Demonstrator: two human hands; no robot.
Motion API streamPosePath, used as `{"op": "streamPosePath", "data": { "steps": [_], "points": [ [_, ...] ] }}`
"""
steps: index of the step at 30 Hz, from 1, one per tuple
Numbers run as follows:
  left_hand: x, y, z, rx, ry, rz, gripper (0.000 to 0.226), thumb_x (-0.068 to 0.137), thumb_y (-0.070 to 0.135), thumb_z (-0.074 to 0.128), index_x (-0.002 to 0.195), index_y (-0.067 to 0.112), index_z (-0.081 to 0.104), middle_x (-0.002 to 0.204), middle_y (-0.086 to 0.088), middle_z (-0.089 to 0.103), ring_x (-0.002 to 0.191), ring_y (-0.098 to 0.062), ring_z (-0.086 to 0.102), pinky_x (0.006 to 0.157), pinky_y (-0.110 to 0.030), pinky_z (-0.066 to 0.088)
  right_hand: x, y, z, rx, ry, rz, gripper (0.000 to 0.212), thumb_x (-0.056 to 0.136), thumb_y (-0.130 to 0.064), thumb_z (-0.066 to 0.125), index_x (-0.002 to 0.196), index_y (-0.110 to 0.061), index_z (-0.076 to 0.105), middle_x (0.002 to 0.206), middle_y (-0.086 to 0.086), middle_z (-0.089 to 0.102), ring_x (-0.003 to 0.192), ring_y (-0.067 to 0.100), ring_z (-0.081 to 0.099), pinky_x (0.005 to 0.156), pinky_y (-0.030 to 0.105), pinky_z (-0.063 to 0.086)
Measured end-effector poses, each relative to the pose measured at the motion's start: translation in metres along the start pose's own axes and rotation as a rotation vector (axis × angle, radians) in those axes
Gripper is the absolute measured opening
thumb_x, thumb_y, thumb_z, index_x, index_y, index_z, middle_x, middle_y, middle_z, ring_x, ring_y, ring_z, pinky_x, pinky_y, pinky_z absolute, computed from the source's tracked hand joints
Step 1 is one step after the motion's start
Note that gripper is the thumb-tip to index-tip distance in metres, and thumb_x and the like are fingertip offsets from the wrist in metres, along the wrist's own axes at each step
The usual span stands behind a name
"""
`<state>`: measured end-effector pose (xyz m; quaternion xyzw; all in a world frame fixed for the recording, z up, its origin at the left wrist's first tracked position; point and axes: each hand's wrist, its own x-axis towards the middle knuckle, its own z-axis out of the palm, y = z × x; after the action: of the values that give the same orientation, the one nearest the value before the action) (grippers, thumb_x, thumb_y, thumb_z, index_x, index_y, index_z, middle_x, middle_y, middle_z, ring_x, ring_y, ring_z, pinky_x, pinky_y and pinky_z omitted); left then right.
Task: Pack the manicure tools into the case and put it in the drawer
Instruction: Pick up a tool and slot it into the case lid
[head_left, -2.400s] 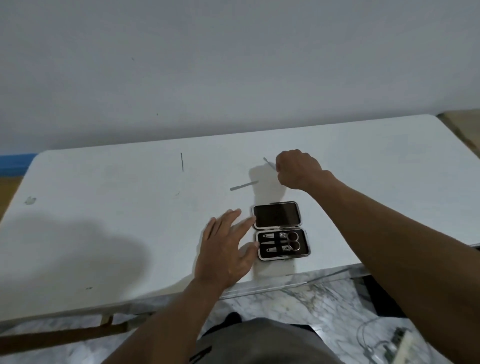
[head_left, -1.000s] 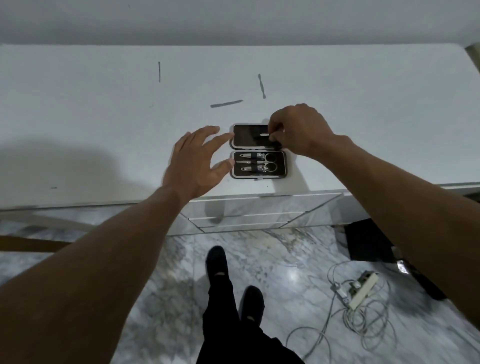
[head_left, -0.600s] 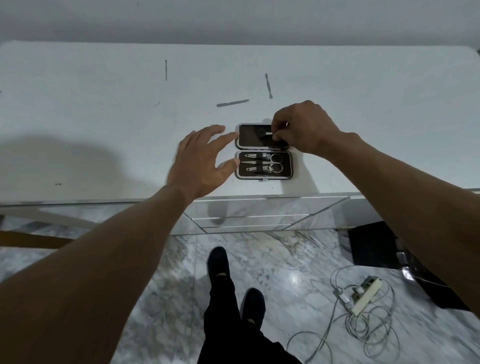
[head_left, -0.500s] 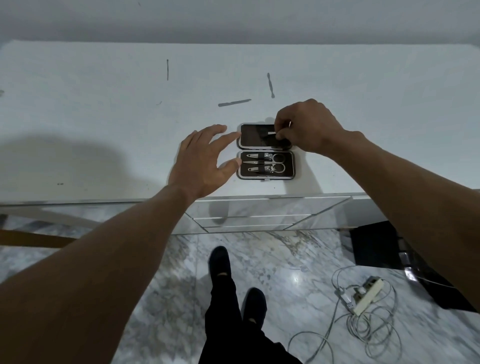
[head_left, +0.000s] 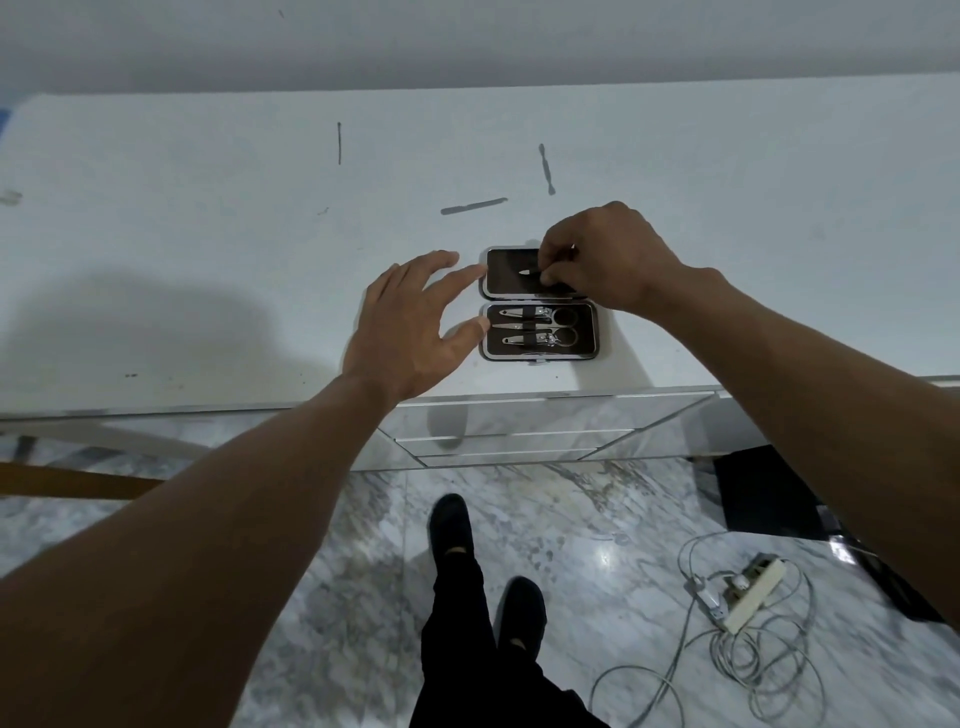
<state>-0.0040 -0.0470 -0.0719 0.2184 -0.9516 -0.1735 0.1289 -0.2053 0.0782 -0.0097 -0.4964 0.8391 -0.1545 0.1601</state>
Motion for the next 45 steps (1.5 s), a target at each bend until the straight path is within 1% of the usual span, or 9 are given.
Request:
{"op": "streamPosePath", "data": {
  "steps": [3,6,9,14,19,23,27,39,45],
  "points": [
    [0.000,0.000,-0.001,0.000,0.003,-0.001,0.052,0.092,0.050,0.051,0.142,0.036,0.045,0.147,0.003,0.044,0.138,-0.016,0.036,0.116,-0.041,0.022,-0.003,0.003,-0.001,-0.012,-0.006,-0.037,0.013,0.079,-0.023,0.071,0.092,-0.025,0.073,0.093,-0.001,0.072,0.084,0.019,0.061,0.074,0.030,0.047],
    [0.000,0.000,-0.001,0.005,0.001,-0.001,0.052,0.092,0.051,0.050,0.142,0.036,0.045,0.148,0.003,0.044,0.138,-0.016,0.035,0.115,-0.041,0.022,-0.007,0.008,-0.009,-0.049,-0.009,-0.044,0.022,0.079,-0.026,0.071,0.101,-0.027,0.071,0.099,-0.002,0.069,0.083,0.015,0.056,0.073,0.028,0.041],
    [-0.001,-0.001,0.000,0.006,-0.003,-0.004,0.052,0.092,0.051,0.050,0.142,0.037,0.044,0.148,0.004,0.044,0.138,-0.016,0.035,0.115,-0.042,0.022,-0.012,0.012,-0.015,-0.128,0.003,-0.052,0.023,0.080,-0.027,0.070,0.103,-0.023,0.071,0.101,0.000,0.070,0.087,0.020,0.059,0.071,0.029,0.040],
    [0.000,-0.001,0.000,0.010,0.000,0.000,0.053,0.091,0.052,0.050,0.142,0.037,0.044,0.147,0.003,0.044,0.138,-0.016,0.037,0.115,-0.043,0.026,-0.013,0.008,-0.015,-0.143,-0.016,-0.004,0.020,0.082,-0.018,0.063,0.097,-0.022,0.074,0.097,0.003,0.074,0.093,0.027,0.065,0.077,0.035,0.051],
    [0.000,-0.001,0.000,0.012,0.000,0.000,0.053,0.092,0.053,0.048,0.142,0.037,0.044,0.147,0.003,0.045,0.138,-0.016,0.037,0.115,-0.045,0.027,-0.006,0.001,-0.007,-0.121,-0.018,0.003,0.017,0.081,-0.020,0.066,0.095,-0.022,0.075,0.092,0.006,0.075,0.090,0.028,0.065,0.077,0.035,0.052],
    [0.000,-0.001,0.001,0.019,-0.010,0.002,0.053,0.093,0.053,0.047,0.143,0.038,0.042,0.148,0.003,0.043,0.139,-0.017,0.036,0.116,-0.044,0.025,-0.001,0.003,-0.004,-0.075,-0.031,0.034,0.015,0.079,-0.019,0.069,0.092,-0.022,0.076,0.085,0.005,0.076,0.083,0.025,0.066,0.071,0.028,0.046],
    [0.000,-0.001,0.001,0.026,-0.010,0.003,0.052,0.094,0.051,0.049,0.144,0.039,0.041,0.149,0.003,0.043,0.139,-0.016,0.035,0.115,-0.042,0.023,0.003,0.002,-0.001,-0.039,-0.036,0.034,0.015,0.079,-0.016,0.070,0.091,-0.021,0.077,0.086,0.006,0.075,0.079,0.023,0.064,0.070,0.024,0.043],
    [0.000,-0.001,0.000,0.020,-0.008,0.002,0.052,0.093,0.051,0.048,0.143,0.038,0.043,0.148,0.003,0.043,0.139,-0.016,0.035,0.115,-0.043,0.024,0.005,0.000,0.002,-0.020,-0.025,0.019,0.015,0.079,-0.015,0.069,0.090,-0.020,0.077,0.089,0.008,0.076,0.085,0.025,0.065,0.071,0.025,0.043],
    [0.000,-0.002,0.001,0.027,-0.013,0.003,0.052,0.094,0.051,0.048,0.143,0.038,0.042,0.149,0.003,0.043,0.139,-0.016,0.034,0.115,-0.042,0.023,0.003,0.001,0.004,0.008,0.010,0.016,0.014,0.079,-0.013,0.070,0.090,-0.017,0.077,0.087,0.007,0.076,0.078,0.018,0.060,0.071,0.022,0.038]
  ]
}}
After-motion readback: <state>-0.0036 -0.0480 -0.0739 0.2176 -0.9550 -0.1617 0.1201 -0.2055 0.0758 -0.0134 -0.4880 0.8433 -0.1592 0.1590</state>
